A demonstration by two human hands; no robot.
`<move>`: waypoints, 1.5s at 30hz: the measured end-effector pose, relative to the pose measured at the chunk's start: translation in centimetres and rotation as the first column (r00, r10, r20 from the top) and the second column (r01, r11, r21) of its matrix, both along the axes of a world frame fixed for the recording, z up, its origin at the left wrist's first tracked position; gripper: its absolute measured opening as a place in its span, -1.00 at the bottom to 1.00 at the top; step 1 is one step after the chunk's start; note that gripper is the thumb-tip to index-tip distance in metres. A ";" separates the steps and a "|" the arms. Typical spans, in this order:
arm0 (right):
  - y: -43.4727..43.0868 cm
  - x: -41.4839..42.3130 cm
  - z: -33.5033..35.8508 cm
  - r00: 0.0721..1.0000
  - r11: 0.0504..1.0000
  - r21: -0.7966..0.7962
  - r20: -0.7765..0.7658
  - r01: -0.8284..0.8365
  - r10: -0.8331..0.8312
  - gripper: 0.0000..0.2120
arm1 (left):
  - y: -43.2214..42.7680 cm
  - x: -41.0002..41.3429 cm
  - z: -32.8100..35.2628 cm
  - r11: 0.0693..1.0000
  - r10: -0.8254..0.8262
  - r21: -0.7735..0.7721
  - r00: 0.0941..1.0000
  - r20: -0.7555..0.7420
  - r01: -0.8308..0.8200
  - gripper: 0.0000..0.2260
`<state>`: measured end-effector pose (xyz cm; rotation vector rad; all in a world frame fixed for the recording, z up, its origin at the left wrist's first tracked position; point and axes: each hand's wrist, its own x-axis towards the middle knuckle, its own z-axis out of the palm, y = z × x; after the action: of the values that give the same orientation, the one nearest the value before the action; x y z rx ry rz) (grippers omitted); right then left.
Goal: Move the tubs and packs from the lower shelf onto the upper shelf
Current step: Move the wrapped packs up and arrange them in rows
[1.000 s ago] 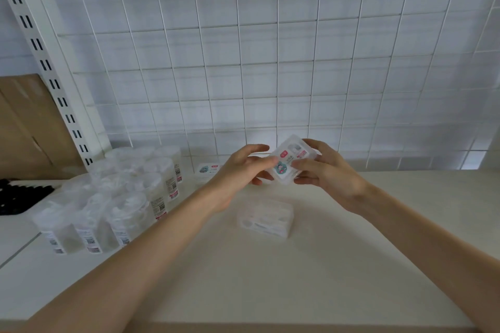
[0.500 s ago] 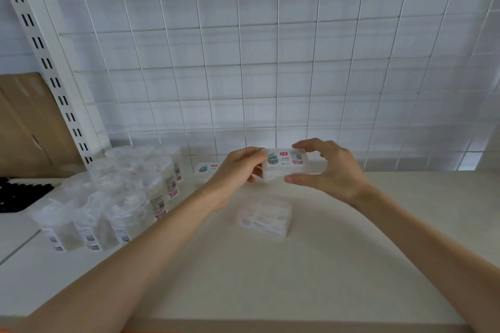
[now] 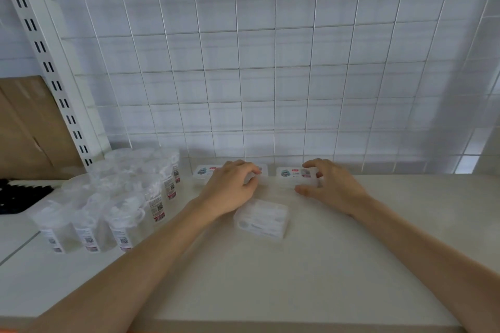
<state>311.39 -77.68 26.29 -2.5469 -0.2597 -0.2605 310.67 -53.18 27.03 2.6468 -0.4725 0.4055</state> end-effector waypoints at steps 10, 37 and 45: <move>1.0 -0.1 0.0 0.988 0.980 -0.196 0.139 -0.043 0.071 -0.63 | 0.0 0.1 0.2 0.999 0.009 0.047 1.000 -0.028 -0.007 -0.71; 1.8 -0.7 0.0 0.989 0.949 -0.282 0.007 -0.142 0.150 -0.40 | -0.1 0.0 0.4 1.000 -0.018 0.013 1.000 0.004 0.018 -0.73; 1.8 -0.6 -0.1 0.988 0.946 -0.291 0.006 -0.144 0.153 -0.38 | 0.0 -0.1 0.3 0.997 -0.039 0.060 0.998 -0.052 0.042 -0.67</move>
<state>310.79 -75.90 26.14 -2.7959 -0.5344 -0.2128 310.57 -53.20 27.36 2.6947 -0.5297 0.3153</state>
